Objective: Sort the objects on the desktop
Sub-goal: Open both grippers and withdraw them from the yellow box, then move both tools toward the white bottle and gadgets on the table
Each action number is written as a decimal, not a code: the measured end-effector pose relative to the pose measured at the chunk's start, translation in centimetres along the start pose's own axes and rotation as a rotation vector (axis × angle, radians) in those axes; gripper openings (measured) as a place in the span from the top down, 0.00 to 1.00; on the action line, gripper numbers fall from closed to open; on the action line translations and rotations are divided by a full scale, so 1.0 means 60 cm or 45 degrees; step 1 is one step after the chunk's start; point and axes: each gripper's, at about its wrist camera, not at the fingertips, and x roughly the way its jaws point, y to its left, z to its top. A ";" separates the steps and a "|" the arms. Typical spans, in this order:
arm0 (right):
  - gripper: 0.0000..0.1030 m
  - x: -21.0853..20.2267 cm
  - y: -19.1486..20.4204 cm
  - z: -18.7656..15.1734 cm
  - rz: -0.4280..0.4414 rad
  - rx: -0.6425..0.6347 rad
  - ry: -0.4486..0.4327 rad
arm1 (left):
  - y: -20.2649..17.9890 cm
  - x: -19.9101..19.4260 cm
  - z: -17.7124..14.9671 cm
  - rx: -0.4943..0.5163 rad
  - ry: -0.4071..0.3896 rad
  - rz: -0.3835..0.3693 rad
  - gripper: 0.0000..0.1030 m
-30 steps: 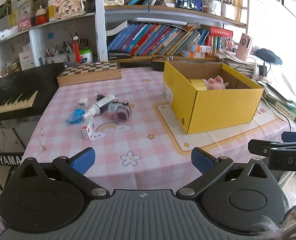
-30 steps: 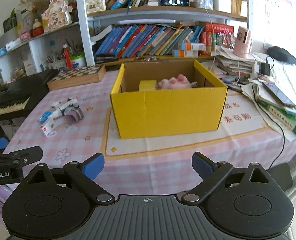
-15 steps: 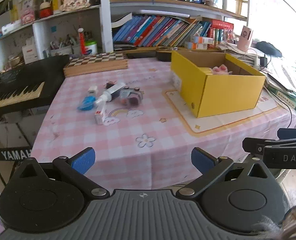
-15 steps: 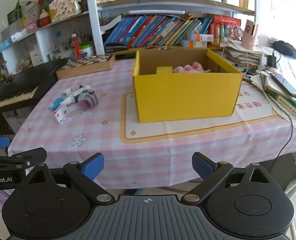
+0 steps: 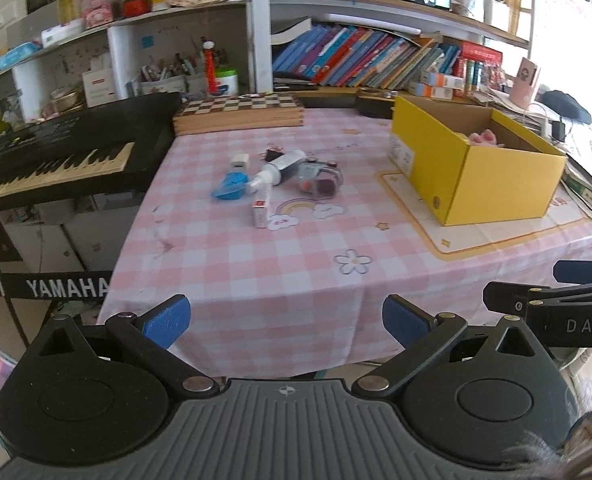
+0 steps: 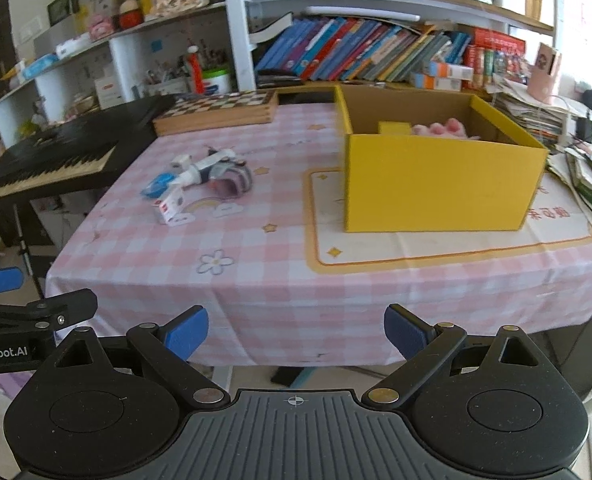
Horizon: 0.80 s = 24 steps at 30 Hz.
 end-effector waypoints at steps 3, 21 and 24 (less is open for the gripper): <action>0.06 0.005 0.016 0.003 0.026 -0.028 0.005 | 0.015 -0.001 -0.001 -0.018 -0.002 0.018 0.00; 0.06 0.043 0.064 0.042 0.100 -0.140 -0.001 | 0.062 0.026 0.013 -0.107 -0.002 0.048 0.00; 0.06 0.057 0.070 0.052 0.121 -0.160 0.000 | 0.068 0.037 0.019 -0.123 -0.002 0.058 0.00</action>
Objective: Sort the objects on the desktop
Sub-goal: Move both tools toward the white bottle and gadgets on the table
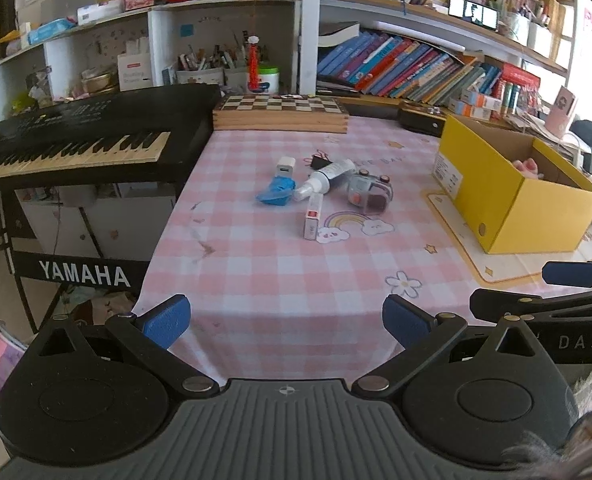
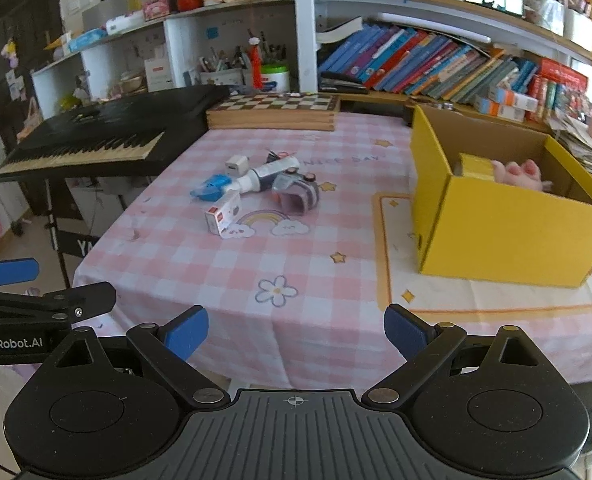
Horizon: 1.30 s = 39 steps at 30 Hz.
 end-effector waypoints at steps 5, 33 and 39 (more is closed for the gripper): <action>0.06 0.023 -0.003 0.025 0.028 -0.021 -0.015 | 0.006 0.021 0.020 -0.024 -0.006 0.020 0.00; 0.19 0.196 -0.062 0.152 0.176 -0.105 0.028 | -0.021 0.198 0.115 -0.111 0.087 0.101 0.12; 0.28 0.250 -0.069 0.169 0.194 -0.122 0.076 | -0.042 0.258 0.123 -0.059 0.144 0.058 0.36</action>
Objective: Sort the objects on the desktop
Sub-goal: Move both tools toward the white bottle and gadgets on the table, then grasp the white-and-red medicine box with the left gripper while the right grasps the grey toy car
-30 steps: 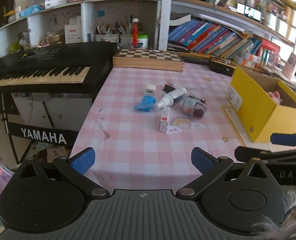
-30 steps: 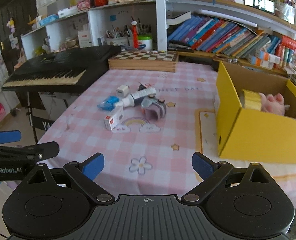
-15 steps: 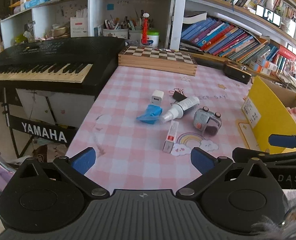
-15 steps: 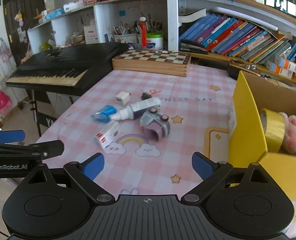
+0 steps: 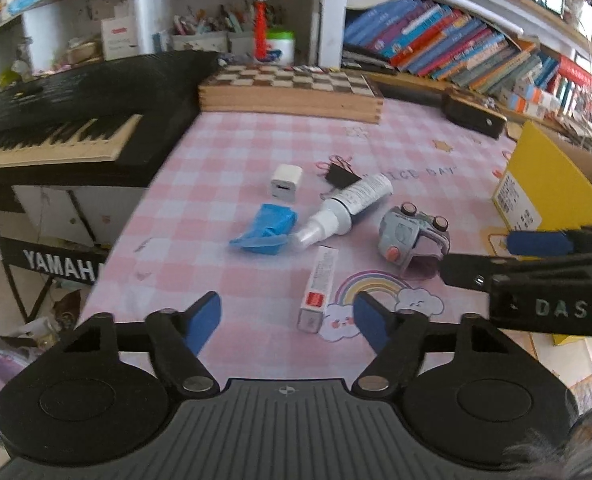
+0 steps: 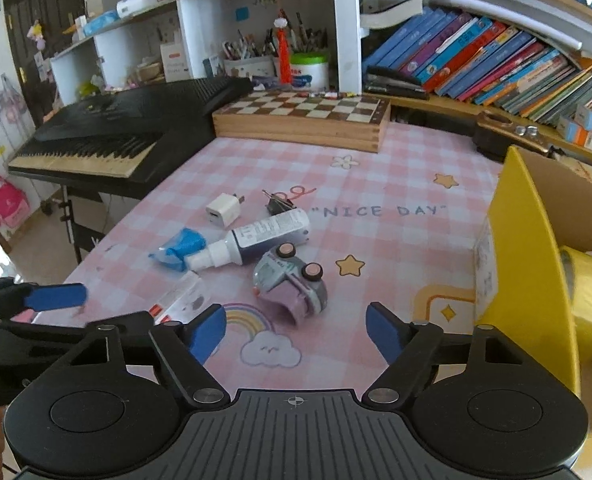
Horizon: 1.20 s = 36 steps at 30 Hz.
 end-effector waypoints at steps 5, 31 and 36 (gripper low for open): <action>0.30 0.039 -0.002 0.014 0.036 -0.061 0.045 | -0.016 0.042 0.009 0.052 0.046 -0.036 0.52; 0.48 0.091 -0.023 0.044 0.173 -0.078 0.130 | 0.000 0.058 0.032 -0.038 0.018 -0.106 0.87; 0.48 0.068 -0.021 0.051 0.169 -0.046 0.106 | 0.004 0.040 0.037 -0.057 -0.015 -0.125 0.87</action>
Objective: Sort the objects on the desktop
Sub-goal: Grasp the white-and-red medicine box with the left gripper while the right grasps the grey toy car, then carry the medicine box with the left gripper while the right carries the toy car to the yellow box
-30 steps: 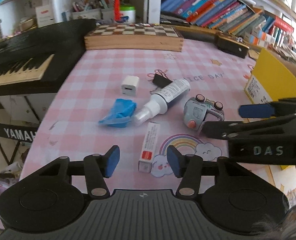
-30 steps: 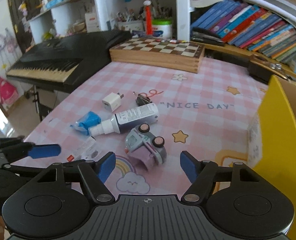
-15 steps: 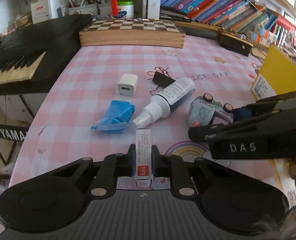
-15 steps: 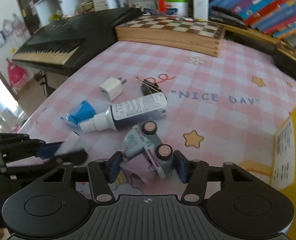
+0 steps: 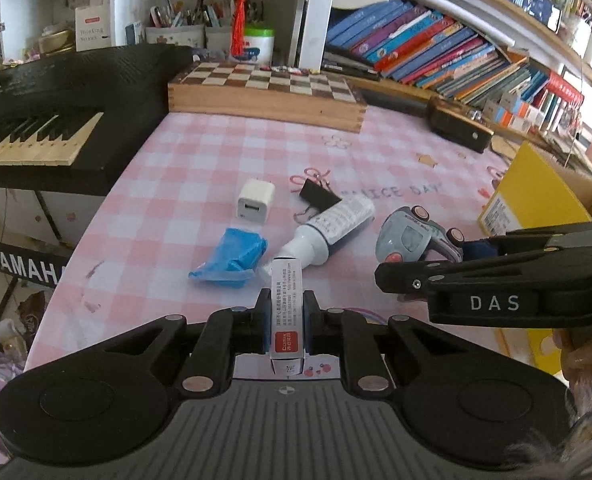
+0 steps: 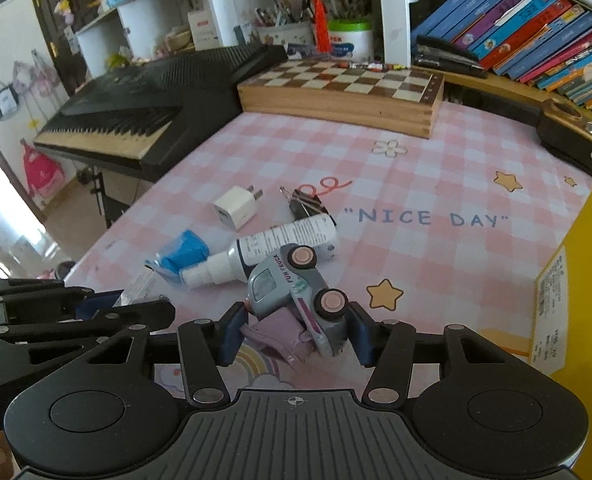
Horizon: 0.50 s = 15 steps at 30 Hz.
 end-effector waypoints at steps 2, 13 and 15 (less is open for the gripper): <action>0.48 -0.012 0.005 0.000 -0.004 0.008 -0.012 | 0.003 -0.011 0.002 -0.008 -0.015 -0.010 0.87; 0.48 -0.089 0.036 -0.015 -0.015 0.096 -0.095 | 0.030 -0.100 0.000 -0.061 -0.118 -0.091 0.87; 0.48 -0.103 0.044 -0.019 -0.014 0.108 -0.107 | 0.036 -0.116 -0.005 -0.068 -0.133 -0.101 0.87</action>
